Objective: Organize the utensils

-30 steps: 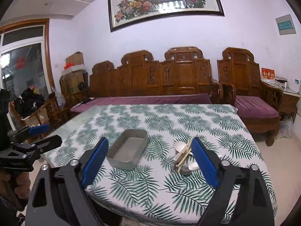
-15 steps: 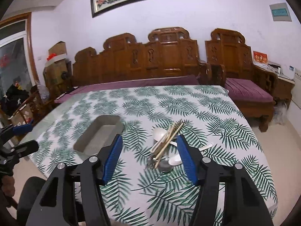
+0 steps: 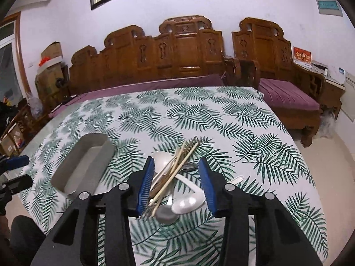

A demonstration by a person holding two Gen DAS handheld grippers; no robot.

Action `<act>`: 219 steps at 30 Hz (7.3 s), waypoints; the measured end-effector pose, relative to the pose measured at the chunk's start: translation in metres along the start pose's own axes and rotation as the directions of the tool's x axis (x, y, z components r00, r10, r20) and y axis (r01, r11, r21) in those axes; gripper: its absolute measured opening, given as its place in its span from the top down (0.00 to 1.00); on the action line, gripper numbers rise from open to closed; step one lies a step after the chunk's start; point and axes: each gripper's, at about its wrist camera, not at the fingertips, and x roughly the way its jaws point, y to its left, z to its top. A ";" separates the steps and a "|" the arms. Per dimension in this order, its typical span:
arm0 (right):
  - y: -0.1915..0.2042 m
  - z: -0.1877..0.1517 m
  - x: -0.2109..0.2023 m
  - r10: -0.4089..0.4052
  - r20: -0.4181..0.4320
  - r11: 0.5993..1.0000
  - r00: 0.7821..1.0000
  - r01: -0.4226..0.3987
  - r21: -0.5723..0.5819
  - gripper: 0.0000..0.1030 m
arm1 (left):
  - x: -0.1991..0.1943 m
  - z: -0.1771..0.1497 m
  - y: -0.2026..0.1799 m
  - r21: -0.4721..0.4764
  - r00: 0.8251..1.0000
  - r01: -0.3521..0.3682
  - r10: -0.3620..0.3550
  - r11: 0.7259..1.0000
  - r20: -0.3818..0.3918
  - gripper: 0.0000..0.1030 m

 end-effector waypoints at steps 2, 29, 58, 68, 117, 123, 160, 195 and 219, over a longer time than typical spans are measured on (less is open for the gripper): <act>-0.008 -0.005 0.012 0.001 -0.016 1.000 1.000 -0.001 0.019 0.60 | 0.015 0.003 -0.006 0.011 1.000 0.016 -0.015 1.000 -0.017 0.38; -0.063 -0.031 0.063 0.030 -0.115 0.988 0.993 -0.012 0.152 0.64 | 0.169 -0.006 -0.103 0.061 0.964 0.140 -0.122 0.988 -0.237 0.80; 0.003 -0.031 0.086 0.116 -0.154 0.993 0.981 -0.109 0.054 0.64 | 0.087 0.006 -0.031 -0.041 0.986 0.164 -0.165 0.986 -0.020 0.97; 0.037 -0.044 0.119 0.100 -0.239 0.995 0.966 -0.092 0.044 0.69 | 0.075 -0.002 -0.011 -0.047 0.987 0.160 -0.159 0.986 0.011 0.97; 0.055 -0.030 0.056 0.181 -0.077 0.983 0.981 -0.181 -0.002 0.94 | 0.030 -0.042 0.065 -0.174 0.997 -0.080 0.077 0.981 -0.023 0.97; 0.065 -0.035 0.060 0.189 -0.108 0.980 0.976 -0.194 -0.035 0.94 | 0.046 -0.046 0.077 -0.185 0.991 -0.124 0.112 0.975 -0.078 0.97; 0.182 -0.029 0.043 0.237 -0.200 0.941 0.951 -0.276 -0.196 0.94 | 0.014 -0.028 0.124 -0.246 0.989 -0.140 0.145 0.959 0.001 0.78; 0.156 -0.023 0.044 0.141 -0.201 0.961 0.969 -0.183 -0.205 0.92 | 0.013 -0.028 0.114 -0.209 0.998 -0.054 0.061 0.976 0.028 0.76; 0.055 -0.040 0.069 -0.008 -0.243 0.994 0.970 -0.018 -0.104 0.80 | 0.044 -0.024 0.032 -0.098 0.998 0.057 -0.058 0.994 -0.006 0.55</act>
